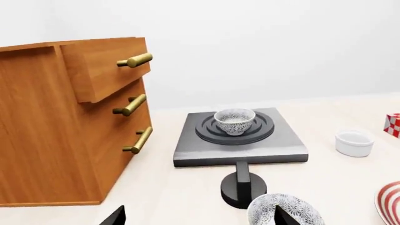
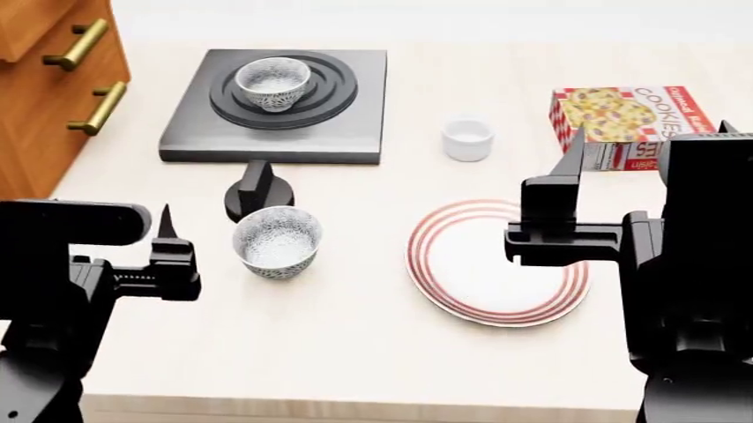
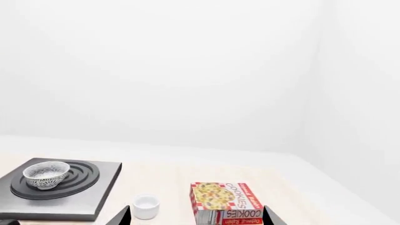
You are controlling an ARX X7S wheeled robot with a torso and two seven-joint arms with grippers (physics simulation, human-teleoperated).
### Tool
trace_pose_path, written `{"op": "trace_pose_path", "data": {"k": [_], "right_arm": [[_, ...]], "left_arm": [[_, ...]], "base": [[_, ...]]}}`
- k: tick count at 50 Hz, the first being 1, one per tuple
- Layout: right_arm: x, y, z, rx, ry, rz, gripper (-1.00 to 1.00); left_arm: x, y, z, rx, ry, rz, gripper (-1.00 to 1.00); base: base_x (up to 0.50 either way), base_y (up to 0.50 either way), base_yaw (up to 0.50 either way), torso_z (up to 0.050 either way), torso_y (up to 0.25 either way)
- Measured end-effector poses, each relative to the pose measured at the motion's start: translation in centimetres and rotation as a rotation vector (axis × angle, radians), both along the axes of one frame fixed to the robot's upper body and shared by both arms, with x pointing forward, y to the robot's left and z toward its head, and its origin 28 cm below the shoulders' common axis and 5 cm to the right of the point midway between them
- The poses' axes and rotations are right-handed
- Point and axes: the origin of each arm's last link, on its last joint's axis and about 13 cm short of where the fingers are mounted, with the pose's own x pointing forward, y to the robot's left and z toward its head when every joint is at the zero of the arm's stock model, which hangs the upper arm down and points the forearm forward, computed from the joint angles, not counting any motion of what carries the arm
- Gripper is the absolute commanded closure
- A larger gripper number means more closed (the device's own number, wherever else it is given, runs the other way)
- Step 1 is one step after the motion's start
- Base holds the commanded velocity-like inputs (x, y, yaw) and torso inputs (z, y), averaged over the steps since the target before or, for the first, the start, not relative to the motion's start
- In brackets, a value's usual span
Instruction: Pick the akita bowl on the stove and place it on the plate.
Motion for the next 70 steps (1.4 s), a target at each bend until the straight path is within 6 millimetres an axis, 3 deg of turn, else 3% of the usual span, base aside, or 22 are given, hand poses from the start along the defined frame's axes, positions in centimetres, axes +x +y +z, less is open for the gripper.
{"op": "trace_pose_path", "data": {"k": [39,70], "right_arm": [[-0.02,-0.04,0.03,0.003,0.0,0.0,-1.0],[0.02,-0.02,-0.05,-0.008,0.008,0.004,-1.0]], "left_arm": [[0.04,0.09,0.52,0.003,0.002,-0.002,-1.0],[-0.03,0.11,0.45,0.004,0.005,-0.004,-1.0]], "base": [[0.0,-0.25,0.0,0.0,0.0],[0.0,-0.01,0.0,0.0,0.0]]}}
